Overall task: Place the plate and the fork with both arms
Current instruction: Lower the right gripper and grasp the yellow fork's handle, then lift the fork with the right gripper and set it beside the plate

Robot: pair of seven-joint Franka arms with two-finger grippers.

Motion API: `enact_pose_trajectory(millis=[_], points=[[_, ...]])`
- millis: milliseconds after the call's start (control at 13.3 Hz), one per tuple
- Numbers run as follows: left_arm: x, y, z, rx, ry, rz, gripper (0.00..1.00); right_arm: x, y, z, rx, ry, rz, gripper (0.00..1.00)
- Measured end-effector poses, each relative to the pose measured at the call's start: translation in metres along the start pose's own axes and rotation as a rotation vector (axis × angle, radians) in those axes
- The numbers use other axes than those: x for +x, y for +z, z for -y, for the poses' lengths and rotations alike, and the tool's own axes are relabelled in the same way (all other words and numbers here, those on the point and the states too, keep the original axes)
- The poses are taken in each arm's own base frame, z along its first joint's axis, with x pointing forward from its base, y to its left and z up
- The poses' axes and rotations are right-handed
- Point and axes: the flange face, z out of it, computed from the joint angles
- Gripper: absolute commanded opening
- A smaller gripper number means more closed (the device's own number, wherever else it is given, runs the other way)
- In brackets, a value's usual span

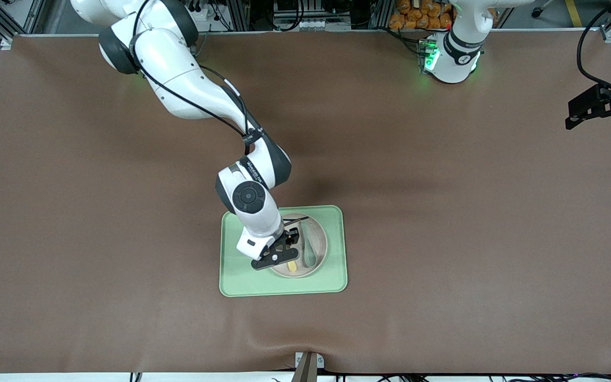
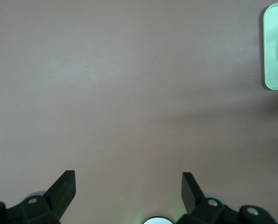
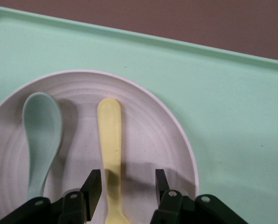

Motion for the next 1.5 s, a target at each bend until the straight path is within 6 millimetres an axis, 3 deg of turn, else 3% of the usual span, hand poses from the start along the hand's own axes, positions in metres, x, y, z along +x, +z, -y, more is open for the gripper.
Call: enact_pose_trajectory(millis=[150, 225, 300, 901, 1202, 1352, 1502], points=[[-0.001, 0.001, 0.009, -0.001, -0.016, 0.002, 1.00, -0.005, 0.006, 0.009, -0.019, -0.030, 0.000, 0.35], [-0.001, 0.001, 0.010, -0.001, -0.017, 0.003, 1.00, -0.007, 0.008, 0.011, -0.030, -0.041, -0.001, 0.21], [-0.001, 0.002, 0.009, -0.001, -0.017, 0.005, 1.00, -0.007, 0.009, 0.012, -0.039, -0.051, -0.004, 0.00], [-0.001, 0.005, 0.009, -0.002, -0.017, 0.011, 1.00, -0.004, 0.004, 0.009, -0.058, -0.020, 0.002, 0.00], [-0.001, 0.005, 0.015, -0.002, -0.028, 0.012, 1.00, 0.006, -0.022, 0.005, -0.041, 0.030, 0.046, 0.00], [-0.002, 0.006, 0.023, -0.003, -0.040, 0.013, 1.00, 0.016, -0.044, -0.010, -0.028, 0.068, 0.054, 0.00], [-0.003, 0.007, 0.027, -0.003, -0.046, 0.015, 1.00, 0.028, -0.066, -0.042, -0.027, 0.115, 0.055, 0.00]])
